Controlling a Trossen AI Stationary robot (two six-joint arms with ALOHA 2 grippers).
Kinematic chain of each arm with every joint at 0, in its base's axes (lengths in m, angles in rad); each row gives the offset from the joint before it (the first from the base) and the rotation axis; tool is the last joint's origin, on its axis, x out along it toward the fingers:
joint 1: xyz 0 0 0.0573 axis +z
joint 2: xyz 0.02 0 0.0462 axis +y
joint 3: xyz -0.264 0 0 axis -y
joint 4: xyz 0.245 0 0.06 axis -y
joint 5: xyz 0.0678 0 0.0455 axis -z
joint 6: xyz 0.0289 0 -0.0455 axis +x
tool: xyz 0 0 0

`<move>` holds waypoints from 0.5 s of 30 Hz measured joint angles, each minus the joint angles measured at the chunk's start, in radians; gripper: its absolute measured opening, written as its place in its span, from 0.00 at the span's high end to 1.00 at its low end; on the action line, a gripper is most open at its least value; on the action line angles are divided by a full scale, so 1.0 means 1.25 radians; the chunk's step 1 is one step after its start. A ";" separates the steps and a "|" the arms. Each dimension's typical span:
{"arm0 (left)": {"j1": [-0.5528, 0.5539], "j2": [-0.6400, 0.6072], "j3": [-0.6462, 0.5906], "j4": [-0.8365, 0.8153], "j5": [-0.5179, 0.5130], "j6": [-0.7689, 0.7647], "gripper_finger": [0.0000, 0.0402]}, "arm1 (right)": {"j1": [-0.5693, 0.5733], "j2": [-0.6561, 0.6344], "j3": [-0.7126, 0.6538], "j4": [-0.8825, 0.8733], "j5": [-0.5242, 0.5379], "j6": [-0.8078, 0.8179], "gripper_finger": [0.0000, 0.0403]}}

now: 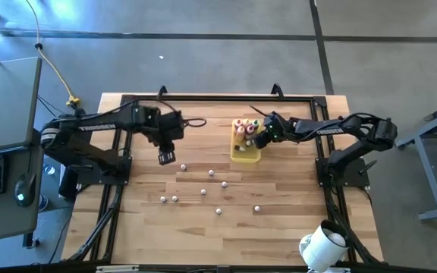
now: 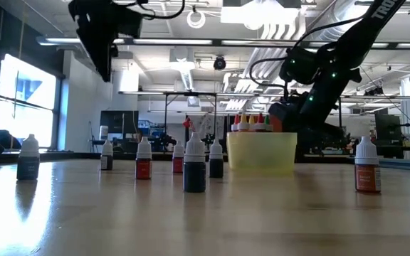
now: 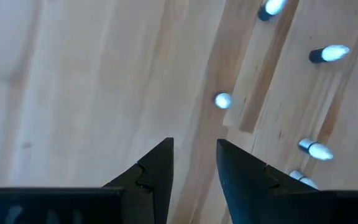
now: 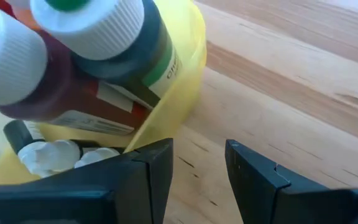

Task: Pick & Place food coloring
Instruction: Adjust the bin on the table, then put the small red food coloring bottle into the bin

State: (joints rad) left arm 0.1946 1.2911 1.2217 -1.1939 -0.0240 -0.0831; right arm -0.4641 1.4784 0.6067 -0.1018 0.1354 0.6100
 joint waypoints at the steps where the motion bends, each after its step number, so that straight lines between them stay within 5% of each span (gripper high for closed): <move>1: 0.000 -0.014 -0.037 0.042 0.011 -0.003 0.70 | 0.000 0.000 0.000 0.002 -0.005 -0.004 0.65; 7: -0.006 -0.045 -0.222 0.319 0.100 -0.011 0.70 | 0.000 -0.044 0.000 -0.021 -0.060 -0.057 0.65; 15: -0.023 -0.020 -0.310 0.393 0.139 -0.021 0.70 | 0.001 -0.249 0.001 -0.124 -0.038 -0.114 0.65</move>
State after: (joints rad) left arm 0.1658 1.2667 0.8345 -0.7033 0.1501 -0.1097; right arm -0.4631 1.1676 0.6078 -0.2567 0.0877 0.4671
